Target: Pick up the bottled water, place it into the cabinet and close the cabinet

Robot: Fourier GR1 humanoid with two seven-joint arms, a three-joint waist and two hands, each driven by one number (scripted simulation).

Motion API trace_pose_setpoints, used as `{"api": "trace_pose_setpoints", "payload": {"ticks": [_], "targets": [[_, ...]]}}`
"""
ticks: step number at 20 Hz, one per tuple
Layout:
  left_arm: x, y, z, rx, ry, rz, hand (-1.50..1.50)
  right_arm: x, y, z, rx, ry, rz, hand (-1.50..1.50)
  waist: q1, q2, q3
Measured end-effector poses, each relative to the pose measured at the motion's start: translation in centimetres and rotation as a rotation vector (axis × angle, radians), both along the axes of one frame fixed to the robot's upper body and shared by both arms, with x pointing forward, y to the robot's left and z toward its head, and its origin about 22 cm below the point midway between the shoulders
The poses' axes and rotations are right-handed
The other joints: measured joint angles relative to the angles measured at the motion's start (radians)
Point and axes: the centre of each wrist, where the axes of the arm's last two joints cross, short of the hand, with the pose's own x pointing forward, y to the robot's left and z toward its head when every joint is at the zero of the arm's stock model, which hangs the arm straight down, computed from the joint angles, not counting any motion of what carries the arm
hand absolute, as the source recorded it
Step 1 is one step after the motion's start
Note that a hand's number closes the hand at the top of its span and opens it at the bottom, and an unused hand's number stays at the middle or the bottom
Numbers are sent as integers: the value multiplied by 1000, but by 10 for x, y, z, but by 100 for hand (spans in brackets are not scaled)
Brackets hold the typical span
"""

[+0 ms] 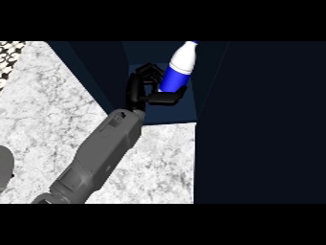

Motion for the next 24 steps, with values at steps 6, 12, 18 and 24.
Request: {"api": "trace_pose_setpoints", "payload": {"ticks": [6,12,18,24], "targets": [[18,10,4,204,-19,144,-150,0,-3,-2,3,-11,18,-150,-8,7,1],[27,11,7,358,-25,249,-150,-1,-4,-3,14,-15,30,-150,-15,11,0],[35,16,17,370,-92,265,-150,-3,-10,-2,3,-12,47,-150,-17,15,-1],[39,2,41,121,-236,173,150,-4,-8,-4,23,-12,56,-150,-5,13,-3]]}}
